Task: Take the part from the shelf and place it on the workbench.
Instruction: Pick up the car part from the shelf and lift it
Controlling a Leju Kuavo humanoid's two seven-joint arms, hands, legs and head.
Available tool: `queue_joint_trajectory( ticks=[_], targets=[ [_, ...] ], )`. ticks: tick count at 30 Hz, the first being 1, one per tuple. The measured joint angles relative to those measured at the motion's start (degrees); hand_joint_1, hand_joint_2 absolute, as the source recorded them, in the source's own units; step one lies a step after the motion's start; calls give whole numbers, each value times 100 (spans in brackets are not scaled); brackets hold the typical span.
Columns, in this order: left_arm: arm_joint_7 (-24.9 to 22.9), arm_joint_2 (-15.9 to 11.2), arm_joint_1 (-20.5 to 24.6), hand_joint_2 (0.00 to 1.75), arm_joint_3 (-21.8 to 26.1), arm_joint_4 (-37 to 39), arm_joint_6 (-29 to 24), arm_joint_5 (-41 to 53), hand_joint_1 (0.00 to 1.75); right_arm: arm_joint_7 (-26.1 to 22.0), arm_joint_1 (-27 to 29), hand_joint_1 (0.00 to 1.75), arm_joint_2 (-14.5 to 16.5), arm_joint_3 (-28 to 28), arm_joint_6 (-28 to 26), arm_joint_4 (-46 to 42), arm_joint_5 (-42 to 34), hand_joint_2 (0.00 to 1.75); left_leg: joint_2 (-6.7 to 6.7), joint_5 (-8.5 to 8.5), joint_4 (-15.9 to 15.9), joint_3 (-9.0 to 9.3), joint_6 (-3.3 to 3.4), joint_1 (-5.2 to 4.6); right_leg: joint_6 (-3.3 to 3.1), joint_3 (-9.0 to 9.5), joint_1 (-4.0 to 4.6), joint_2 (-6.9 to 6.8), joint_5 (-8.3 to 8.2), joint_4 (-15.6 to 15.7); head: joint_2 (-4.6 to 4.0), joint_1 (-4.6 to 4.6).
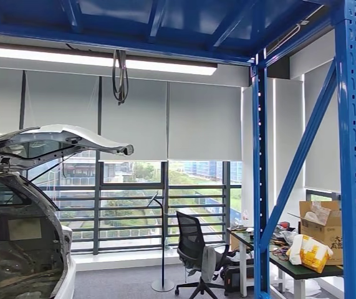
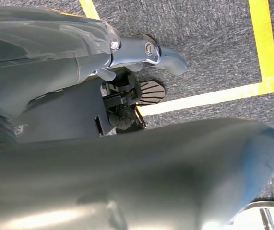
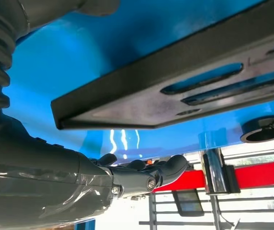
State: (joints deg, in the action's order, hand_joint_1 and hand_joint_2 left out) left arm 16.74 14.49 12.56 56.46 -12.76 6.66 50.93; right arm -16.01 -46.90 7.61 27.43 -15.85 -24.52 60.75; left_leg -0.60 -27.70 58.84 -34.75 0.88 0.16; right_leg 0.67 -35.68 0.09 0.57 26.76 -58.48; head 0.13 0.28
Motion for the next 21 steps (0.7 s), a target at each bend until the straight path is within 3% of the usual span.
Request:
queue_joint_trajectory(
  ticks=[21],
  targets=[
    [7, 13, 3, 175, 0, 0, 1, -9, 0, -33, 68, 0, 51, -44, -9, 49, -28, 175, 0, 0, 0, 0, 0, 0, 0, 0, 0, 0, 0, 0, 0, 0]
  ],
)
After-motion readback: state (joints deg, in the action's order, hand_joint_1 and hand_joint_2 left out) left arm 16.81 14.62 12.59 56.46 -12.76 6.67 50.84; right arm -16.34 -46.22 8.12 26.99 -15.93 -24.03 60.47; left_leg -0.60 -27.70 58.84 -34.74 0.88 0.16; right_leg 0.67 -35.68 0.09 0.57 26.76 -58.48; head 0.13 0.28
